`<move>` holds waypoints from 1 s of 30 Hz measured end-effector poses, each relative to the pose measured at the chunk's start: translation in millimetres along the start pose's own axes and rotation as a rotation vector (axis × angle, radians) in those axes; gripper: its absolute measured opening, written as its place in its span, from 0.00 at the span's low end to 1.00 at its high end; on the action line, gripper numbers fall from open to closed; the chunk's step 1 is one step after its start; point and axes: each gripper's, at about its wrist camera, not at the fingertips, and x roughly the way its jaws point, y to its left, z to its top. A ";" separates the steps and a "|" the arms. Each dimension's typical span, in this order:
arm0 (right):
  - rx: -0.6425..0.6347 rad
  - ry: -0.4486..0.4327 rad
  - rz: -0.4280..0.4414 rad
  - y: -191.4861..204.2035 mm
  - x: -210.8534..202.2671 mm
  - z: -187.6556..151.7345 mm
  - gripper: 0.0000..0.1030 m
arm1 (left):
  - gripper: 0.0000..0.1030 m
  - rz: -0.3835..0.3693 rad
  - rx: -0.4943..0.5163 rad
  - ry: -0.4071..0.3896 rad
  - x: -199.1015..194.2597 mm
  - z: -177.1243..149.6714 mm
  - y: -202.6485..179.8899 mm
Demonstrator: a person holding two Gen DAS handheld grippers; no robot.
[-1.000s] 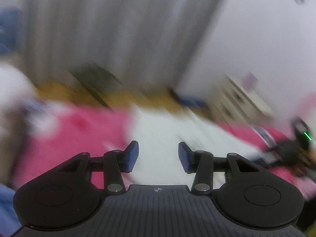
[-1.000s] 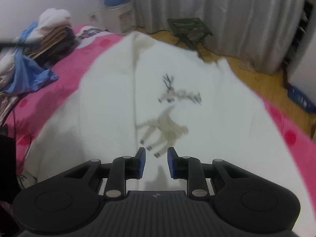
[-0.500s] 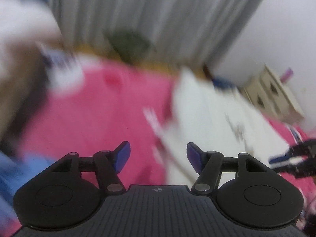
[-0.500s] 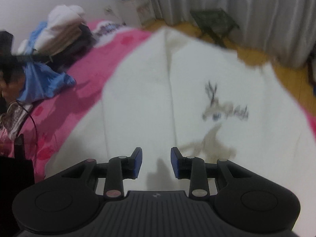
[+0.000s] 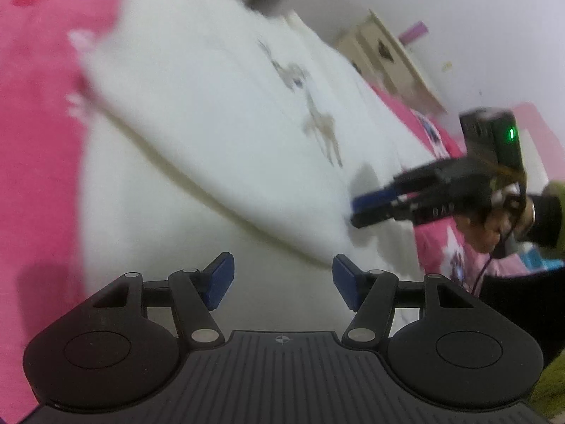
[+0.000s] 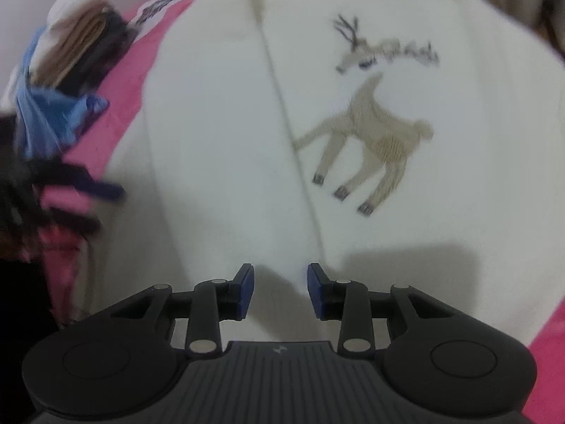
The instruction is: Fold clothes
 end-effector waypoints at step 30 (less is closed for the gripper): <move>0.103 0.001 0.019 -26.8 -2.4 6.7 0.38 | 0.19 -0.111 -0.219 0.014 48.0 11.7 16.6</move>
